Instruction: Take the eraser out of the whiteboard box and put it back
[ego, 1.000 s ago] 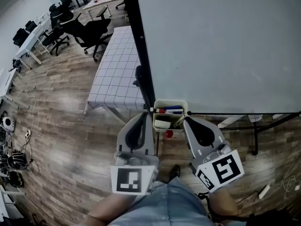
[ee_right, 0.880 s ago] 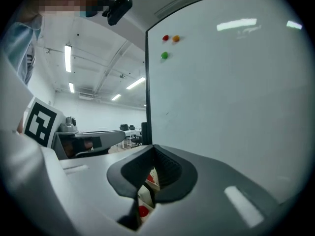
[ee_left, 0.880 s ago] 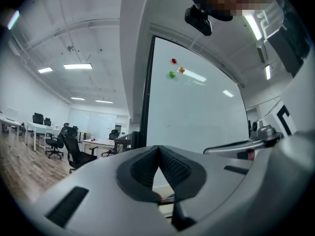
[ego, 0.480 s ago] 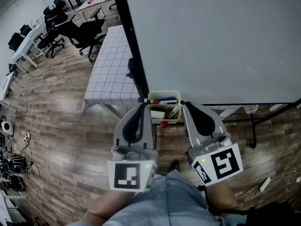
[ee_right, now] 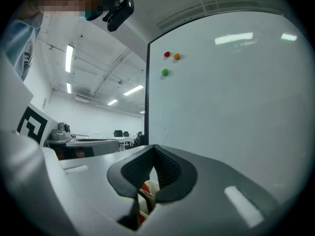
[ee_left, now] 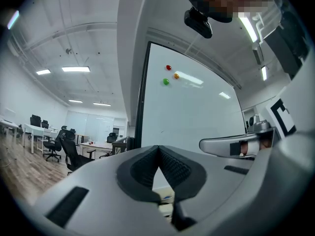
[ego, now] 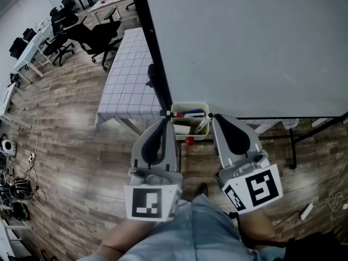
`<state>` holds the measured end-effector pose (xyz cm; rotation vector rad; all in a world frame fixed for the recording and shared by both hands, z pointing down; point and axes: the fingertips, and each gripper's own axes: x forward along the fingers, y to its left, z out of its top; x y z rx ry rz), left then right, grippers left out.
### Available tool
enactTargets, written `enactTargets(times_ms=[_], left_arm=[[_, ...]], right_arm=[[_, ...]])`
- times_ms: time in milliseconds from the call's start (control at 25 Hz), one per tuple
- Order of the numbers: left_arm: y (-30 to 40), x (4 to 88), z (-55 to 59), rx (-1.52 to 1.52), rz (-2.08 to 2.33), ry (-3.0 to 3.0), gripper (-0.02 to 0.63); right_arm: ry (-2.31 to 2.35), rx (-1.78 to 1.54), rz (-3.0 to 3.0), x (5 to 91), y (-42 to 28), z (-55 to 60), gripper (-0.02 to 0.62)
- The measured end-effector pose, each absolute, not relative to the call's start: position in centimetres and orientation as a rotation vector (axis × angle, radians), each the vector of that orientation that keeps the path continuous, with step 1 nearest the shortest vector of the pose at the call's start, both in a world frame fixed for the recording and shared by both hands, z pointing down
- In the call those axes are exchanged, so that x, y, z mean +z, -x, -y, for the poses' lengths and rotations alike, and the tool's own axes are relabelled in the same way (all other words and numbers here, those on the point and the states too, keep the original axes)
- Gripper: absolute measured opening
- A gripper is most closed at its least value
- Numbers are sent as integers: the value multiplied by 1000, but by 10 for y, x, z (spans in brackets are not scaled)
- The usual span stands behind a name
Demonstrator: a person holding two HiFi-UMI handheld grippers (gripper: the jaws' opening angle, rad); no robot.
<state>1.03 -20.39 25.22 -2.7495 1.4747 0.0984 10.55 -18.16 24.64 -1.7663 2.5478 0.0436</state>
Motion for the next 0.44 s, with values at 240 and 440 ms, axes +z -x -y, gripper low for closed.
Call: enactTargets(times_ms=[240, 440], left_arm=[[-16, 239, 198, 101, -1472, 2753, 5], [-32, 202, 187, 110, -1479, 2758, 5]], right_arm=[[1765, 45, -2553, 233, -110, 177, 0], [1770, 57, -2561, 195, -126, 166, -2]])
